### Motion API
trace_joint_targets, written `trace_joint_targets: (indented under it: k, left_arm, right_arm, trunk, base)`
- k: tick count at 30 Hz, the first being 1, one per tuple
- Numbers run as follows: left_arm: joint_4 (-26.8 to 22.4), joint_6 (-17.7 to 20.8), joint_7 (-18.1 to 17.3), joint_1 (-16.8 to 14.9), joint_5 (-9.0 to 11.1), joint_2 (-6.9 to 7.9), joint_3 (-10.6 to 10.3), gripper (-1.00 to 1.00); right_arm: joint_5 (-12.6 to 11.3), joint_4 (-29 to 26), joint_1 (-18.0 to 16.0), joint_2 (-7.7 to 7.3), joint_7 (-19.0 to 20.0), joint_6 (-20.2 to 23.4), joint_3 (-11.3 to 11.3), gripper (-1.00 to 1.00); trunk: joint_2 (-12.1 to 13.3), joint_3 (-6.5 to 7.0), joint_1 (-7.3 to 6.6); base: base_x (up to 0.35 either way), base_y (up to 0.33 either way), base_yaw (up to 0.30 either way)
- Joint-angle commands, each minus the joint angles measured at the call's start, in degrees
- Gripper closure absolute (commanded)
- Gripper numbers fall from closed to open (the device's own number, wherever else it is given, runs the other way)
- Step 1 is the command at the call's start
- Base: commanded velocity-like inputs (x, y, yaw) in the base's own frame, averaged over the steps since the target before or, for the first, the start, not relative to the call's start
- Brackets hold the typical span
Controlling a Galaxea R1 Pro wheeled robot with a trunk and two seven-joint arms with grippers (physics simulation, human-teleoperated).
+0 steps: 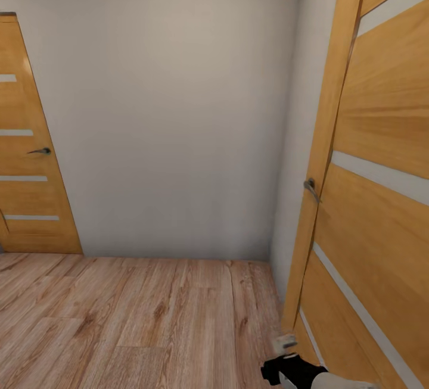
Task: Move the two storage containers from the living room to the garage. In the garage, place one container on the floor and stack the other container on top of it (either order is fine).
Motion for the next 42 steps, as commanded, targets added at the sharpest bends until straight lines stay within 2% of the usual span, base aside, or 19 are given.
trace_joint_targets:
  k: [1, 3, 5, 9, 14, 21, 31, 36, 42]
  left_arm:
    - [0.0, -0.1, 0.0, 0.0, 0.0, -0.02, 0.4, -1.00]
    - [0.0, -0.1, 0.0, 0.0, 0.0, -0.02, 0.4, -1.00]
    - [0.0, -0.1, 0.0, 0.0, 0.0, -0.02, 0.4, -1.00]
    - [0.0, -0.1, 0.0, 0.0, 0.0, -0.02, 0.4, -1.00]
    - [0.0, -0.1, 0.0, 0.0, 0.0, -0.02, 0.4, -1.00]
    - [0.0, -0.1, 0.0, 0.0, 0.0, -0.02, 0.4, -1.00]
    - [0.1, -0.1, 0.0, 0.0, -0.1, -0.03, 0.3, -1.00]
    - [0.1, -0.1, 0.0, 0.0, 0.0, -0.02, 0.4, -1.00]
    - [0.1, -0.1, 0.0, 0.0, 0.0, -0.02, 0.4, -1.00]
  right_arm:
    - [-0.6, 0.1, 1.5, -0.39, -0.1, -1.1, 0.5, -1.00]
    - [-0.6, 0.1, 3.6, -0.85, -0.1, -2.5, 0.5, -1.00]
    - [-0.6, 0.1, 7.5, -1.21, 0.0, -4.1, 0.5, -1.00]
    - [-0.6, 0.1, 10.9, -1.34, 0.7, -5.0, 0.5, -1.00]
    - [-0.6, 0.2, 12.0, -1.30, 0.9, -5.0, 0.6, -1.00]
    - [-0.6, 0.2, 15.4, -1.34, 0.9, -5.5, 0.5, -1.00]
    - [-0.8, 0.2, 24.0, -2.41, 0.8, -11.8, 0.5, -1.00]
    - [-2.4, 0.2, 24.5, -2.51, 0.8, -12.0, 0.5, -1.00]
    - [-3.0, 0.2, 25.3, -2.77, 0.9, -11.7, 0.5, -1.00]
  trunk:
    - [0.0, -0.05, 0.00]
    - [0.0, -0.05, 0.00]
    - [0.0, -0.05, 0.00]
    - [0.0, -0.05, 0.00]
    - [0.0, -0.05, 0.00]
    - [0.0, -0.05, 0.00]
    - [0.0, -0.05, 0.00]
    - [0.0, -0.05, 0.00]
    - [0.0, -0.05, 0.00]
  base:
    - [0.000, 0.000, 0.000]
    - [0.000, 0.000, 0.000]
    - [0.000, 0.000, 0.000]
    - [0.000, 0.000, 0.000]
    - [0.000, 0.000, 0.000]
    - [0.000, 0.000, 0.000]
    - [0.000, 0.000, 0.000]
    - [0.000, 0.000, 0.000]
    - [0.000, 0.000, 0.000]
